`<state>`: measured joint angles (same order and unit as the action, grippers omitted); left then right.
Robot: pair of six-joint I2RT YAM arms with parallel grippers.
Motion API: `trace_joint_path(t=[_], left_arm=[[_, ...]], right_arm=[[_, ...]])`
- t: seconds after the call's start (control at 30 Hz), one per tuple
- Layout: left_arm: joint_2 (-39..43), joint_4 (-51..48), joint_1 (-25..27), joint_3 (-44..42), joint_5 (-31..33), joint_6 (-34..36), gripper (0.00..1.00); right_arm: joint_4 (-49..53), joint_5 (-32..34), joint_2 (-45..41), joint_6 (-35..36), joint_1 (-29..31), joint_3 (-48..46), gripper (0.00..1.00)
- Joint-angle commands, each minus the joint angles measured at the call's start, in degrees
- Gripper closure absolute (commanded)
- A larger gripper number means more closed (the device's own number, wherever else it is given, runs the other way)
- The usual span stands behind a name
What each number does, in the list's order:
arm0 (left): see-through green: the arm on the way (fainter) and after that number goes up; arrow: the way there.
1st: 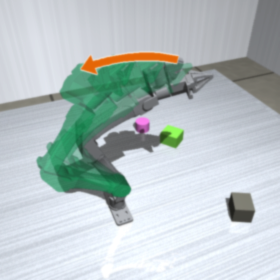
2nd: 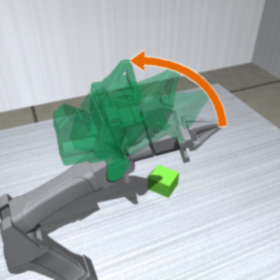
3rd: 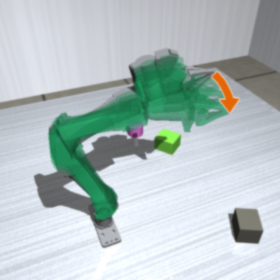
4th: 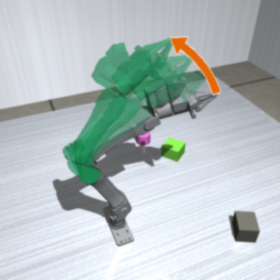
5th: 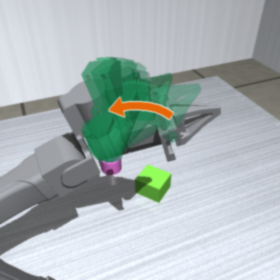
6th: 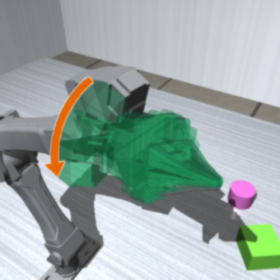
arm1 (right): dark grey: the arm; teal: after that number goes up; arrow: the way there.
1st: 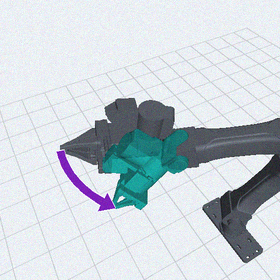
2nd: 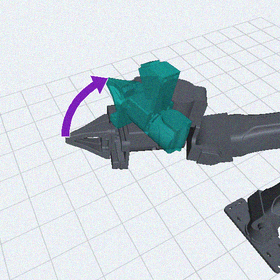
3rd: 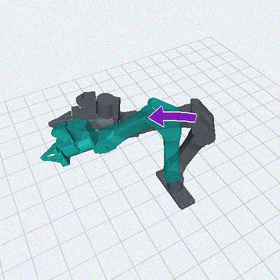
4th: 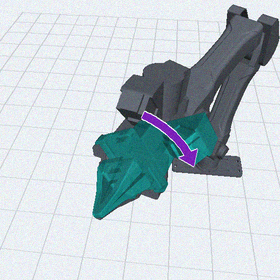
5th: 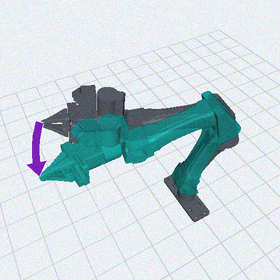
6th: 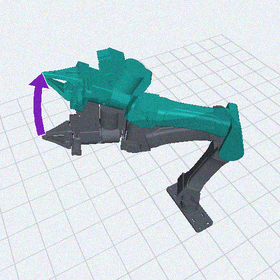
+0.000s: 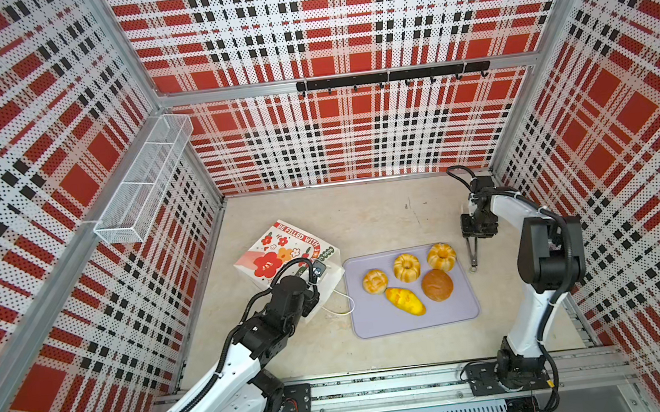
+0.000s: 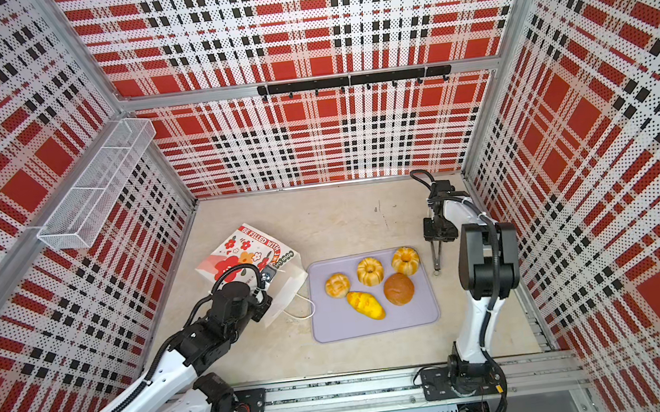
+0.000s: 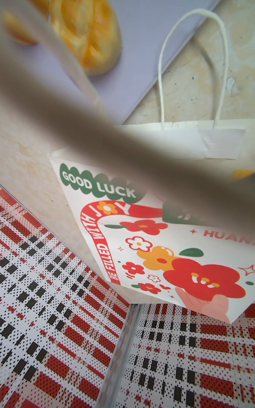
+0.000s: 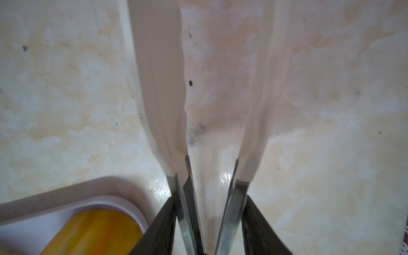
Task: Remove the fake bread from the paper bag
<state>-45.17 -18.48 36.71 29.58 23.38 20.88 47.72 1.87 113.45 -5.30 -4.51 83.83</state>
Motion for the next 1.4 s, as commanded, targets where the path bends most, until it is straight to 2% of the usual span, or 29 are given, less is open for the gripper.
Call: trace_joint_path(t=[0.0,0.03,0.07,0.17,0.27,0.4,0.53,0.73,1.0,1.07,1.2,1.37], left_arm=[[-0.26,0.74,0.24,-0.53,0.45,0.08,1.0],[-0.34,0.84,0.24,-0.57,0.49,0.11,1.0],[-0.53,0.92,0.29,-0.57,0.38,0.23,1.0],[-0.8,0.92,0.27,-0.47,0.35,0.38,1.0],[-0.54,0.82,0.27,-0.41,0.27,0.43,1.0],[-0.33,0.92,0.25,-0.42,0.18,0.54,1.0],[-0.27,0.9,0.21,-0.41,-0.06,0.55,1.0],[0.16,0.82,0.31,-0.58,0.23,0.48,1.0],[0.01,0.71,0.47,-0.67,0.44,0.34,1.0],[-0.26,0.69,0.45,-0.66,0.51,0.48,1.0],[-0.34,0.68,0.41,-0.61,0.35,0.47,1.0],[-0.28,0.58,0.44,-0.59,0.46,0.47,1.0]], right_arm=[[-1.59,-4.09,-0.89,-0.86,-0.23,1.07,0.49],[-1.78,-4.42,-0.82,-1.03,-0.23,0.89,0.4],[-0.87,-3.93,-0.44,-0.96,-0.23,1.4,0.27],[-0.36,-1.74,-1.2,-0.37,-0.28,0.2,0.18],[-2.99,-1.25,-6.16,-1.24,-0.27,-5.27,0.15],[-6.32,-2.52,-11.84,-2.81,-0.23,-13.31,0.16],[-10.13,-1.87,-13.89,-3.72,-0.23,-19.46,0.19],[-14.09,-3.92,-11.18,-2.85,-0.23,-20.3,0.29],[-16.2,-1.98,-7.99,-1.54,-0.23,-19.48,0.5],[-17.06,-1.78,-7.98,-1.56,-0.22,-19.91,0.5],[-18.58,-1.76,-8.63,-2.3,-0.23,-20.42,0.33],[-18.31,-3.07,-7.02,-2.35,-0.23,-18.49,0.33]])
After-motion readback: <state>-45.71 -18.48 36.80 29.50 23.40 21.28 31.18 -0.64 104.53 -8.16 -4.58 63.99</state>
